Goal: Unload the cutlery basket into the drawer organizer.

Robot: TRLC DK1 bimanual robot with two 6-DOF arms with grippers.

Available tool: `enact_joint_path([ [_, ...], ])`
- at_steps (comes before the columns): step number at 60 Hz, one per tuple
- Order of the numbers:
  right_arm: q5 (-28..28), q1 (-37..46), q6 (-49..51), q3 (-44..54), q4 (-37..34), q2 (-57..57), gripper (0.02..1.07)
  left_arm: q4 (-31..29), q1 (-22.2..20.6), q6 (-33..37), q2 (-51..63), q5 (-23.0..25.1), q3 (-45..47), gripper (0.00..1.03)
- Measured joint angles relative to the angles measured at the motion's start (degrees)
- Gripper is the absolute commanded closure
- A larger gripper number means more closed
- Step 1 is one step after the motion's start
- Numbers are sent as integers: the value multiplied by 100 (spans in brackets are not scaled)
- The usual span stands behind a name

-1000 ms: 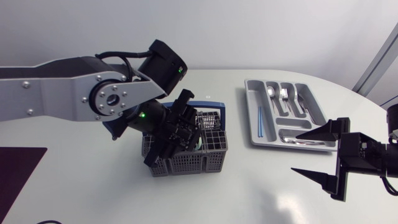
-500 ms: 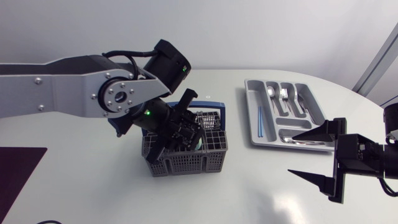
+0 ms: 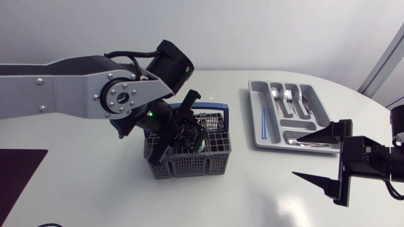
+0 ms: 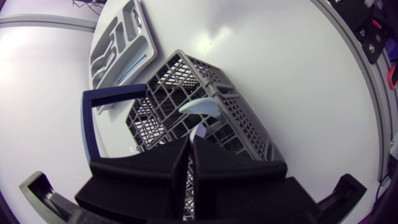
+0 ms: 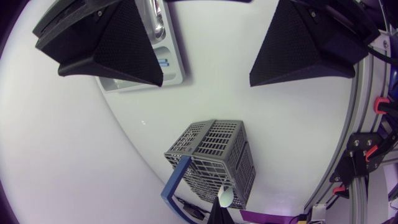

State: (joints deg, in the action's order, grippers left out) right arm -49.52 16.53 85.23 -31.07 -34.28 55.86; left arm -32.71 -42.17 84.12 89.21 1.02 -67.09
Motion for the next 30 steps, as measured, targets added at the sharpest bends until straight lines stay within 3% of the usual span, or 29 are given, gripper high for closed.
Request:
enact_joint_path([
  [30,15,-280,-310,35,0,-424,7,-219,39,-9,-605,7,-190,100],
])
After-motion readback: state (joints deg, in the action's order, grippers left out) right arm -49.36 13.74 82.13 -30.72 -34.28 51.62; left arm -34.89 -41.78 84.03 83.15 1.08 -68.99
